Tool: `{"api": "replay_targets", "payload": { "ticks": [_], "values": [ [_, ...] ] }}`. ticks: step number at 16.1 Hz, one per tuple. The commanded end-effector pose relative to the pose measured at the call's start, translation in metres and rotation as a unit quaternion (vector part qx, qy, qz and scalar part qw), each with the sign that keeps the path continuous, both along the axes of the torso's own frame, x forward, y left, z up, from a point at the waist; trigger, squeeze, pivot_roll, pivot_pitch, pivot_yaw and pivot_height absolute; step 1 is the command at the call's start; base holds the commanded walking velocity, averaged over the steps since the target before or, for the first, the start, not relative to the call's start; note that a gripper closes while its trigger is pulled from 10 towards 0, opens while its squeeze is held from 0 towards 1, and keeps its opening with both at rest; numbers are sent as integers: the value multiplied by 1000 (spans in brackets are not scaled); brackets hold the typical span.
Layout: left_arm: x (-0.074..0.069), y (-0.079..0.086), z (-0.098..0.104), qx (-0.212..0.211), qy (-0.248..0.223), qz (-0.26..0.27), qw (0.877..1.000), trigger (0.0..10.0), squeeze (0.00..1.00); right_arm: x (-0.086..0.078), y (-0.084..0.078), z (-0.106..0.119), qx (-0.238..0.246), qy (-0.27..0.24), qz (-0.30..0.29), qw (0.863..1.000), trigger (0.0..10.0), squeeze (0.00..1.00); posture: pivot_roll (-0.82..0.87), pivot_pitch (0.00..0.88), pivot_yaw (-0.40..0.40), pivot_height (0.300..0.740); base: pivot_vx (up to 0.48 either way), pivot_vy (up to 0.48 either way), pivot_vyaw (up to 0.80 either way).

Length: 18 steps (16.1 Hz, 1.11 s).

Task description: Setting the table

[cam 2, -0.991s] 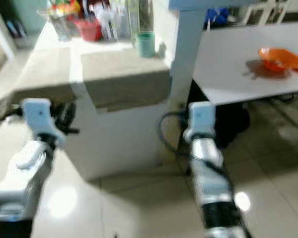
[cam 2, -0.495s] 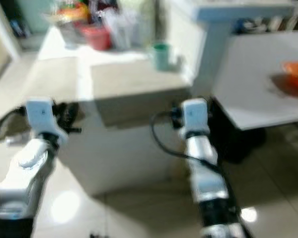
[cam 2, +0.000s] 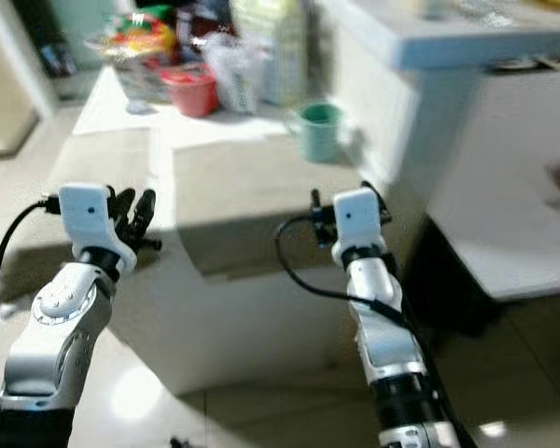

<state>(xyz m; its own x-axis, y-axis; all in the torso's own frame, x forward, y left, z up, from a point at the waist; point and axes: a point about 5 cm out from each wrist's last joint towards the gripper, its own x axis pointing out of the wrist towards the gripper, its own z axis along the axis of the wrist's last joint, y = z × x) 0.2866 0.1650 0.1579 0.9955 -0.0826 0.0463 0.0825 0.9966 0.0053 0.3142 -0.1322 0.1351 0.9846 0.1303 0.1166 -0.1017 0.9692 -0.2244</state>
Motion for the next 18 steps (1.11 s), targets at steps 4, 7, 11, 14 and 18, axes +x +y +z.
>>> {"api": "replay_targets", "payload": {
  "ticks": [4, 7, 11, 14, 18],
  "values": [
    [1, 6, 4, 5, -8, 7, 1000, 10000, 0, 1, 11, 4, 6, -5, 25, 1000, 10000, 0, -94, 0, 55, 740, 413, 0, 0],
    [2, 7, 3, 1, -2, 8, 1000, 10000, 0, 2, 20, 11, 12, -10, 51, 999, 10000, 0, -95, 0, 58, 740, 0, 0, 0],
    [2, 6, 2, 0, 0, 5, 1000, 10000, 0, -3, 42, 25, 17, -24, 135, 990, 10000, 0, -98, 0, 59, 740, 0, 0, 0],
    [4, 3, 1, 0, 2, 0, 1000, 10000, 0, -2, 50, 37, 24, -33, 161, 986, 10000, 0, -103, 0, 60, 740, 0, 0, 0],
    [5, 2, 1, 5, 3, -4, 1000, 10000, 0, 14, 34, 33, 21, -24, 92, 995, 10000, 0, -104, 0, 65, 740, 0, 0, 0]
  ]
}}
